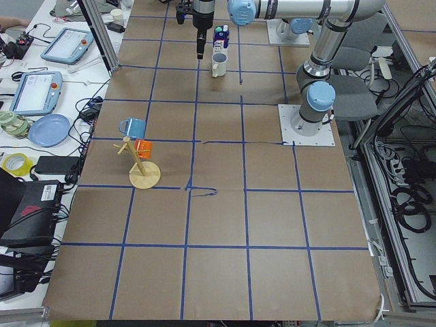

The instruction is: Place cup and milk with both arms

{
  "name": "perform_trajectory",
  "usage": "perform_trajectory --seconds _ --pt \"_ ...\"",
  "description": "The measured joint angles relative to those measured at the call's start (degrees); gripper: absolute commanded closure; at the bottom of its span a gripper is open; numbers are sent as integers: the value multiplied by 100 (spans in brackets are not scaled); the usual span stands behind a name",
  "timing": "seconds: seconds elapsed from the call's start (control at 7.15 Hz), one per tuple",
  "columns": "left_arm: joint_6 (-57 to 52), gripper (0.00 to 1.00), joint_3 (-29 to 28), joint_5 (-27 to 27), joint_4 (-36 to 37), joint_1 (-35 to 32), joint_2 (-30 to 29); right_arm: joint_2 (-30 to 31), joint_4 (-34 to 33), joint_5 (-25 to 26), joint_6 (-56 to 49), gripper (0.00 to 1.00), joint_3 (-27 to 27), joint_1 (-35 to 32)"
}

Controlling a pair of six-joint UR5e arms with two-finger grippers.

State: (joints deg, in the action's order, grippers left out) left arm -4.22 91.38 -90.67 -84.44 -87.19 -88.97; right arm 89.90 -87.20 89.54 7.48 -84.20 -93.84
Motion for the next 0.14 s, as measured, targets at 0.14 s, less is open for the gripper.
perform_trajectory --seconds 0.14 --pt "0 0 10 10 4 0 1 -1 -6 9 0 0 0 1"
